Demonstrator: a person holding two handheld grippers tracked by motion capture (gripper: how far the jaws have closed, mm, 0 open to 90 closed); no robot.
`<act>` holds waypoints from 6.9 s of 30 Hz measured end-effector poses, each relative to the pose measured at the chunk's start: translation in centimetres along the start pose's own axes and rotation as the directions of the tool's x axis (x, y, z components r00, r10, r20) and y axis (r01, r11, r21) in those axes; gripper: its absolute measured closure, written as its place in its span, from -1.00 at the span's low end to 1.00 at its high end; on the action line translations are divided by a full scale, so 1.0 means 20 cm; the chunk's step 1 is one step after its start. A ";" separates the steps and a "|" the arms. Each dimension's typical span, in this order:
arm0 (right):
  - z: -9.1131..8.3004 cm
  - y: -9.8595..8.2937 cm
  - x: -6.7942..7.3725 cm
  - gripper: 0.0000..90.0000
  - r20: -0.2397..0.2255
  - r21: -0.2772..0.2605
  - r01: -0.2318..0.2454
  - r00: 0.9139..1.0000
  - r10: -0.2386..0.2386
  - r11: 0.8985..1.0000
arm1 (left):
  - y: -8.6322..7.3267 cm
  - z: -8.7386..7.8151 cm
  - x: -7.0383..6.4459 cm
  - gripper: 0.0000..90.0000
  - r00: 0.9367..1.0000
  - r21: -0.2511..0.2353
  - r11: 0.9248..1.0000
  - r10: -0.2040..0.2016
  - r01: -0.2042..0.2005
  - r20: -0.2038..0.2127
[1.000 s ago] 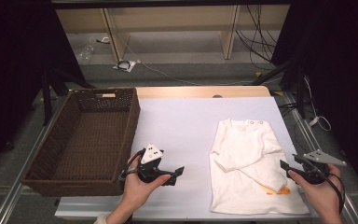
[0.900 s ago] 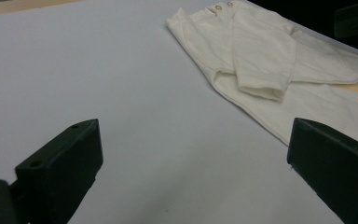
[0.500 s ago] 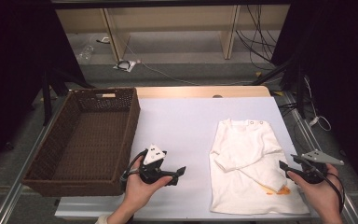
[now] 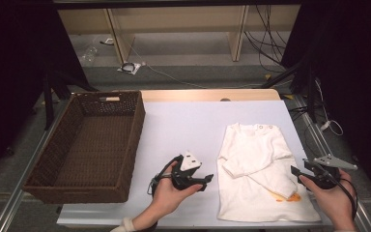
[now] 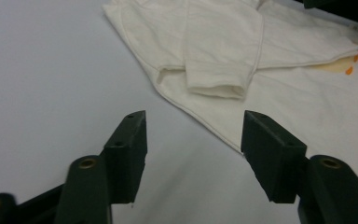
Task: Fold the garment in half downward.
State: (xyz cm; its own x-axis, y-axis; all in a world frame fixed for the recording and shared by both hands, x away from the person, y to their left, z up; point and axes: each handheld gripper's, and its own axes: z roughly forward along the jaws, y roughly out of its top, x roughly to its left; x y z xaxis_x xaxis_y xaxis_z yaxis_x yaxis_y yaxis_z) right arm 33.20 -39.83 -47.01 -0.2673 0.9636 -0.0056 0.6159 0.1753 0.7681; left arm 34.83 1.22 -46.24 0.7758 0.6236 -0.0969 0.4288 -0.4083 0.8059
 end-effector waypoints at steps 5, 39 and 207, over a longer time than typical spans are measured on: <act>0.01 -0.01 -0.01 0.13 0.008 0.023 0.000 1.000 0.000 1.000 | 0.03 0.15 -0.04 0.13 1.000 0.073 0.997 0.014 -0.016 0.020; 0.06 -0.04 -0.02 0.78 -0.029 0.105 -0.023 0.999 0.026 0.994 | 0.07 0.34 -0.07 0.60 0.998 0.149 0.987 0.059 -0.059 0.006; 0.26 0.29 0.65 -0.02 -0.264 0.002 0.220 0.941 -0.212 0.976 | -0.03 -0.22 0.36 -0.73 0.971 0.044 0.993 -0.095 0.107 -0.218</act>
State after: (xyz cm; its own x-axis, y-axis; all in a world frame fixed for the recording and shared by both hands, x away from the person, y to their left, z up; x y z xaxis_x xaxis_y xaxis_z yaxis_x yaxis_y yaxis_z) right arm 37.15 -25.21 -45.85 -0.5774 0.8164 0.0012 0.5433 0.3832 0.7470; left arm 38.12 9.02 -44.88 0.6116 0.7899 -0.0436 0.5298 -0.3681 0.7640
